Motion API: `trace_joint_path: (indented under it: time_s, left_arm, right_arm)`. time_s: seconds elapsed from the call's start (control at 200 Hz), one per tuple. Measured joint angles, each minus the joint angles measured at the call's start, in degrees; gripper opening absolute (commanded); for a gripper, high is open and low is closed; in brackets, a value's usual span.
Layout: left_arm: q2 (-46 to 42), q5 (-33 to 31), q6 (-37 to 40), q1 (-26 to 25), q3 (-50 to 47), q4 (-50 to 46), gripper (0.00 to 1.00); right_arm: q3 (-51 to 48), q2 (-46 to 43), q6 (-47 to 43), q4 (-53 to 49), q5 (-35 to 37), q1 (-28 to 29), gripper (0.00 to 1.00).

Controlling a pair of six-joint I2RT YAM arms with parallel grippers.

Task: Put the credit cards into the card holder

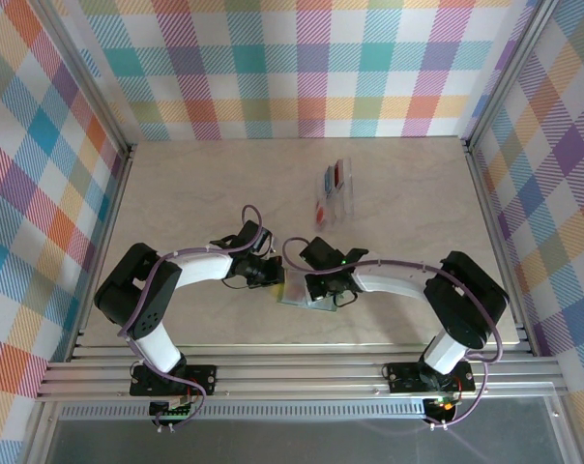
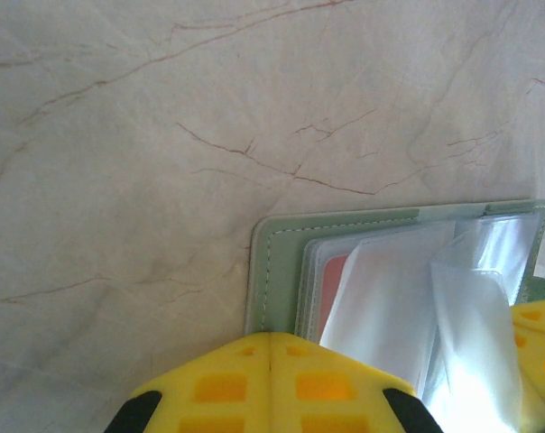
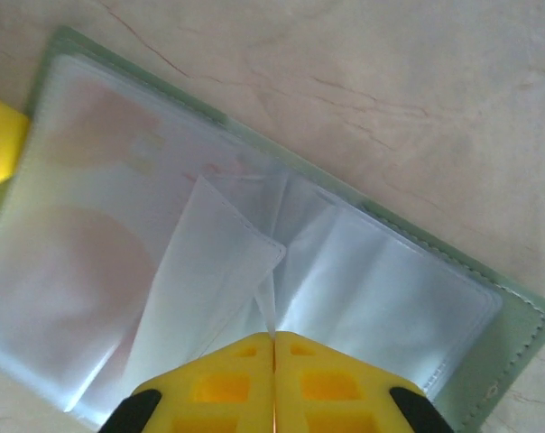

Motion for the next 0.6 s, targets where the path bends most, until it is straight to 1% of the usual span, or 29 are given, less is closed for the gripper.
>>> trace_joint_path:
  time_s: [0.125, 0.265, 0.29, 0.31, 0.35, 0.6]
  left_arm:
    - [0.0, 0.0, 0.0, 0.0, 0.0, 0.0, 0.00]
    - [0.0, 0.0, 0.0, 0.0, 0.0, 0.0, 0.00]
    - [0.0, 0.0, 0.0, 0.0, 0.0, 0.0, 0.00]
    - [0.0, 0.1, 0.0, 0.0, 0.0, 0.0, 0.00]
    - [0.0, 0.2, 0.0, 0.0, 0.0, 0.0, 0.00]
    - [0.0, 0.2, 0.0, 0.1, 0.0, 0.1, 0.00]
  right_arm:
    - [-1.9, -0.9, 1.7, 1.1, 0.6, -0.9, 0.16]
    - [-4.0, -4.3, 2.9, 1.7, 1.5, -1.7, 0.18]
    - [-4.1, -4.8, 2.9, 1.7, 1.5, -2.0, 0.19]
    - [-4.1, -5.0, 2.9, 1.8, 1.5, -2.1, 0.23]
    - [-4.1, -5.3, 3.4, 2.0, 1.6, -2.4, 0.27]
    - [-4.4, -5.7, 4.7, 1.9, 3.7, -3.4, 0.29]
